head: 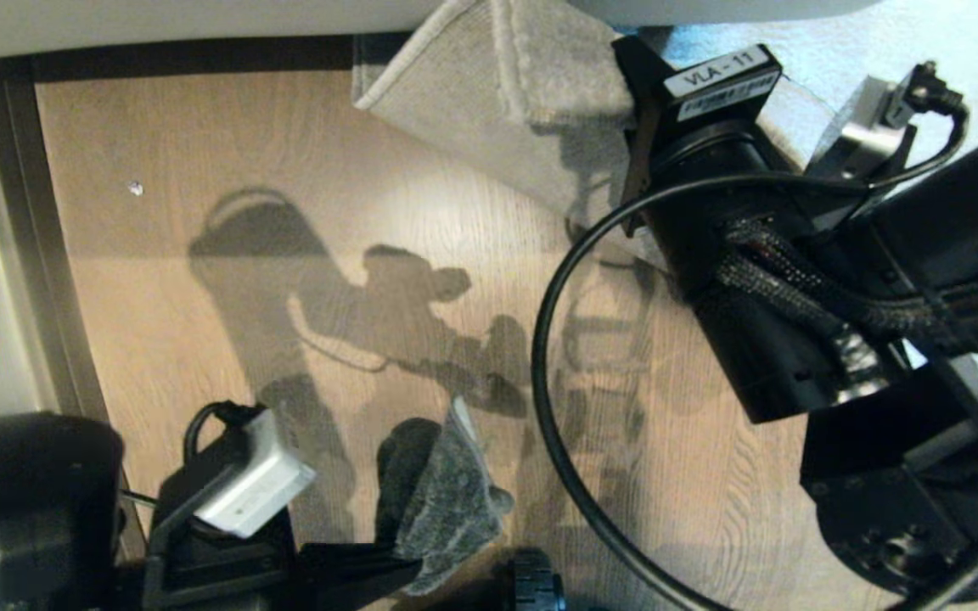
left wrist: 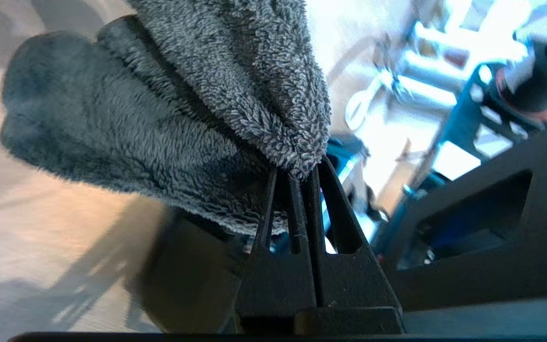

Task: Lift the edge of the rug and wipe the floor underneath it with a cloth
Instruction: Wipe the floor under the carpet with a rag

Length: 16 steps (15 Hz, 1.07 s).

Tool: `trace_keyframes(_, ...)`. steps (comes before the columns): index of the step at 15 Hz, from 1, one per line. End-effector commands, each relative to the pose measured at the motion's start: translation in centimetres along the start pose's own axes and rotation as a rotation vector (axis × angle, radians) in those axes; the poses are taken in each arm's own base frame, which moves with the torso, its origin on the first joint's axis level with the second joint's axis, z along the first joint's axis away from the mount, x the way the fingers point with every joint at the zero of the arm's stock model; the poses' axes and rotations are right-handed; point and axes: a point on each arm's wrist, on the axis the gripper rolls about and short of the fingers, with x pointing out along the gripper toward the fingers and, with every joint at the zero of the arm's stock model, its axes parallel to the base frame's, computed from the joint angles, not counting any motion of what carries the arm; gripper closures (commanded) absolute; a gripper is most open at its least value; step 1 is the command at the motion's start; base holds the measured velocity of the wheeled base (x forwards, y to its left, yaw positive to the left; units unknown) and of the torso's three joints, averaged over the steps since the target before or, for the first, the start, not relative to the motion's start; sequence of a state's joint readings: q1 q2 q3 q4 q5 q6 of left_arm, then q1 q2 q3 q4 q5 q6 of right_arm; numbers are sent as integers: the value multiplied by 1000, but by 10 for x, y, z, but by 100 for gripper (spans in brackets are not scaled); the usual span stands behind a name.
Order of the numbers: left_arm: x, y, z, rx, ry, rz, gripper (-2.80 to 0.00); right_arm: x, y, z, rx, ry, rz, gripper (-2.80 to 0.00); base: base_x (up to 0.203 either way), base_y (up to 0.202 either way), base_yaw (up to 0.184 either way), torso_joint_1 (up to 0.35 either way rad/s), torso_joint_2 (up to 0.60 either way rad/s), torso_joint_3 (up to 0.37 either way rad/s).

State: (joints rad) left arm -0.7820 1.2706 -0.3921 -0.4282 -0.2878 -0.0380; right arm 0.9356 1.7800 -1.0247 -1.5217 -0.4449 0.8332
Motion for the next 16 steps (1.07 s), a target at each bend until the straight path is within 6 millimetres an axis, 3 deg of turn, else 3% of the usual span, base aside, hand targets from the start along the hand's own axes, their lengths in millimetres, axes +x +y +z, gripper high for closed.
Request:
trace_keyframes(1, 24, 1, -3, -10, 82, -26, 0, 3, -3, 7, 12, -43, 17, 0, 0, 0, 0, 0, 0, 0)
trace_keyframes(7, 85, 17, 19, -9, 96, 14, 0, 8, -11, 19, -23, -82, 6, 0, 0, 0, 0, 0, 0, 0)
trace_keyframes(10, 113, 30, 30, 23, -62, 47, 0, 10, -12, 25, -32, -98, 6, 0, 0, 0, 0, 0, 0, 0)
trace_keyframes(13, 131, 48, 34, 10, -193, 83, 0, 11, -13, 27, -43, -106, 2, 0, 0, 0, 0, 0, 0, 0)
trace_keyframes(16, 143, 53, 34, -18, -223, 94, 0, 11, -16, 29, -49, -110, -2, 0, 0, 0, 0, 0, 0, 0)
